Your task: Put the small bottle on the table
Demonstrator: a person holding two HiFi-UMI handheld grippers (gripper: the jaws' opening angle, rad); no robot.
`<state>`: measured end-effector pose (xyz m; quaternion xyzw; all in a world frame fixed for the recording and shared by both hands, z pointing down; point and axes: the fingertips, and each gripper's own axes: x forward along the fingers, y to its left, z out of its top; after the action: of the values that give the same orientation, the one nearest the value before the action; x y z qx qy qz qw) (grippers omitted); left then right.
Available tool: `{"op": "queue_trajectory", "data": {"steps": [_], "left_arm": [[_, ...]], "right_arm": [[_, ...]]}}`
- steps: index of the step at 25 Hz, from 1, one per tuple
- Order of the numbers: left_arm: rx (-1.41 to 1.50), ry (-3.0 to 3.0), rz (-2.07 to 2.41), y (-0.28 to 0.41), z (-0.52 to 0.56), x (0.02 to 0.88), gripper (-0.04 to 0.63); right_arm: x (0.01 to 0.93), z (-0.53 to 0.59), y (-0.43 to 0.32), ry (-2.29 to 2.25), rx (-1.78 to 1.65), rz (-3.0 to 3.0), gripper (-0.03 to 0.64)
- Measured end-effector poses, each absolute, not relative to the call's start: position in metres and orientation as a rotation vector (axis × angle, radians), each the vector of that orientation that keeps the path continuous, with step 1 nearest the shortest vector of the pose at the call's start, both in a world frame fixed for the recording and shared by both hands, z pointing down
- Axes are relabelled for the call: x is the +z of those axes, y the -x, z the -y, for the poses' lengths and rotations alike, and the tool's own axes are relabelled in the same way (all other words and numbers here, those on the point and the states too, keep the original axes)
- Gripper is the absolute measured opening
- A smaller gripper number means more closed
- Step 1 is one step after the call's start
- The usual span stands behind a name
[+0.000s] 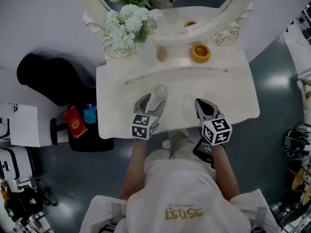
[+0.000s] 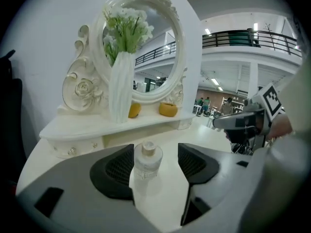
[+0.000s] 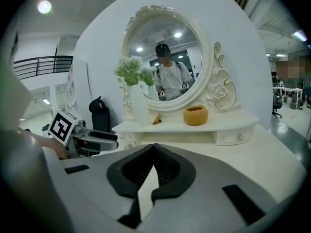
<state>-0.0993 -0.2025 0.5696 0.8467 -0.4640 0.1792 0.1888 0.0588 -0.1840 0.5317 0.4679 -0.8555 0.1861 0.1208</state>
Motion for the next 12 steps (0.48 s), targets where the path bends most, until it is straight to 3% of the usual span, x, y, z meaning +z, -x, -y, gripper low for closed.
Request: {"op": "queue_trajectory", "data": {"steps": [8,12], "left_arm": [[0.360,-2.444,1.339,0.107,0.186,0.520,0.201],[0.439,-2.513,1.336,0.099,0.182,0.510,0.165]], "right_arm": [[0.515,0.165,-0.054,-1.353,0.512,2.528,0.012],[0.511,0.164,-0.056,-1.343,0.507,2.543,0.012]]}}
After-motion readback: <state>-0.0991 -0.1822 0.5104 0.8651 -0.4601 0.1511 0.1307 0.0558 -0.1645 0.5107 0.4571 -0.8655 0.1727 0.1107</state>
